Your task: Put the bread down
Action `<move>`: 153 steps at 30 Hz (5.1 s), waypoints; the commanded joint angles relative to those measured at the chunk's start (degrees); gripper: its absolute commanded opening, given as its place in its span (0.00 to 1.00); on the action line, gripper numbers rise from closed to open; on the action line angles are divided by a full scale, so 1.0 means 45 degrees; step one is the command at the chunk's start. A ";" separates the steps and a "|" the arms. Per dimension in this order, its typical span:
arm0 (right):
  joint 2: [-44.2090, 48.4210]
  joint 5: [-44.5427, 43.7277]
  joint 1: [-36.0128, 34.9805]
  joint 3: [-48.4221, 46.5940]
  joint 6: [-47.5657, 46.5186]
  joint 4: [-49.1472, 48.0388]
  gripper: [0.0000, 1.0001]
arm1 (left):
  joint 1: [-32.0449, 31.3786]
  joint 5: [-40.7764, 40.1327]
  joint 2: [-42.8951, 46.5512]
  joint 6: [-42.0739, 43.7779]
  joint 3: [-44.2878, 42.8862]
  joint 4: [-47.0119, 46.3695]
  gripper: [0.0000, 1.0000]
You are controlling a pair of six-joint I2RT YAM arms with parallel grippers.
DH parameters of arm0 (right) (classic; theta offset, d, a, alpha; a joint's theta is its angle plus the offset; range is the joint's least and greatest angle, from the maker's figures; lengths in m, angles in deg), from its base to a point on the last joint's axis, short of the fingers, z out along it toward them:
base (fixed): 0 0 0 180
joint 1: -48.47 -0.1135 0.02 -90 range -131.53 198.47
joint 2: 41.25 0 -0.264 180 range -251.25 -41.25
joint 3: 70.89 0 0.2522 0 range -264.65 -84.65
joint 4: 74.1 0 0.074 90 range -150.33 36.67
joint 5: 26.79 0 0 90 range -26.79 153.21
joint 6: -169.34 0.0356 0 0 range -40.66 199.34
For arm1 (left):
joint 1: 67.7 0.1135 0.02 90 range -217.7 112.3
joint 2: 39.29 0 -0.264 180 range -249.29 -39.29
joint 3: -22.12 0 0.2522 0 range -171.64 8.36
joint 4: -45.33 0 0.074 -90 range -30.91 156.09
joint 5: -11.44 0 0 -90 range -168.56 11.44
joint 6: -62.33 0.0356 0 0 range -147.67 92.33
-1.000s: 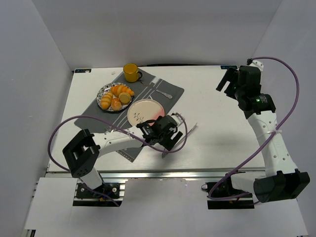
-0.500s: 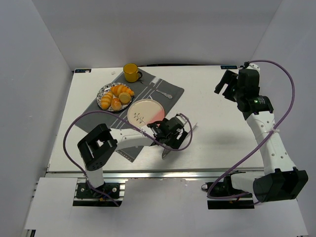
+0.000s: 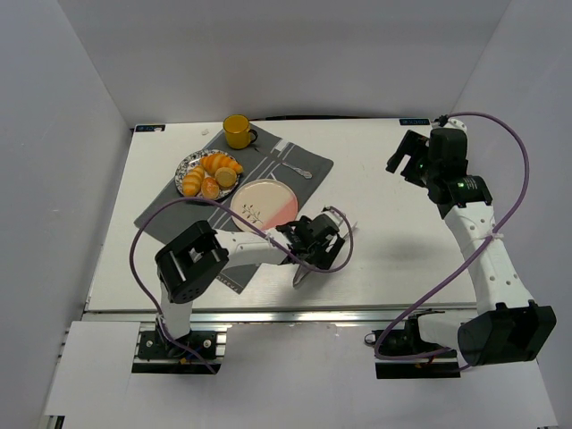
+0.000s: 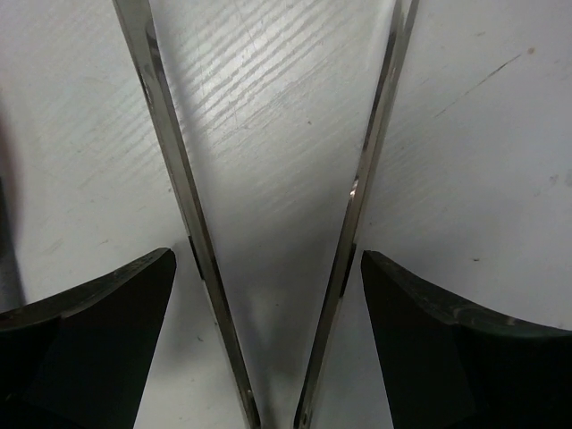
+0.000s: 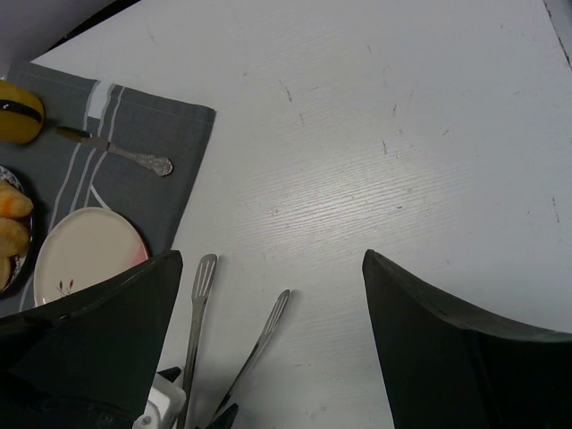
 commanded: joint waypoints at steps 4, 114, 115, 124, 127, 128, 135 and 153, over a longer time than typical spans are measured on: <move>0.0462 0.0153 0.0149 0.0044 -0.0168 -0.0465 0.88 | -0.0054 0.0033 -0.0534 -0.0404 -0.0342 -0.0374 0.92; 0.0912 0.1969 0.0442 0.1978 0.1179 -0.2360 0.85 | 1.2798 0.1519 0.3859 0.0846 -0.1806 0.6383 0.44; 0.0912 0.1969 0.0462 0.1978 0.1179 -0.2360 0.85 | 1.2798 0.1401 0.3957 0.0827 -0.1845 0.6403 0.42; 0.0599 0.2652 0.0442 0.2173 0.1276 -0.2516 0.85 | 1.2798 -0.0240 0.5265 0.0943 -0.3212 0.7046 0.35; 0.0560 0.2692 0.0442 0.2348 0.1374 -0.2711 0.85 | 1.2798 0.0148 0.5228 0.1450 -0.3875 0.7573 0.33; 0.0502 0.2692 0.0442 0.2388 0.1394 -0.2769 0.84 | 1.2798 0.0363 0.5130 0.1606 -0.4089 0.7826 0.32; 0.0033 0.2145 0.0442 0.2584 0.1354 -0.3002 0.84 | 1.2681 0.4830 0.6026 0.2116 -0.3781 0.7696 0.28; -0.1705 0.0269 0.0442 -0.0111 0.1921 -0.2478 0.87 | 0.6415 0.3668 0.8704 -0.1827 0.1588 0.4159 0.25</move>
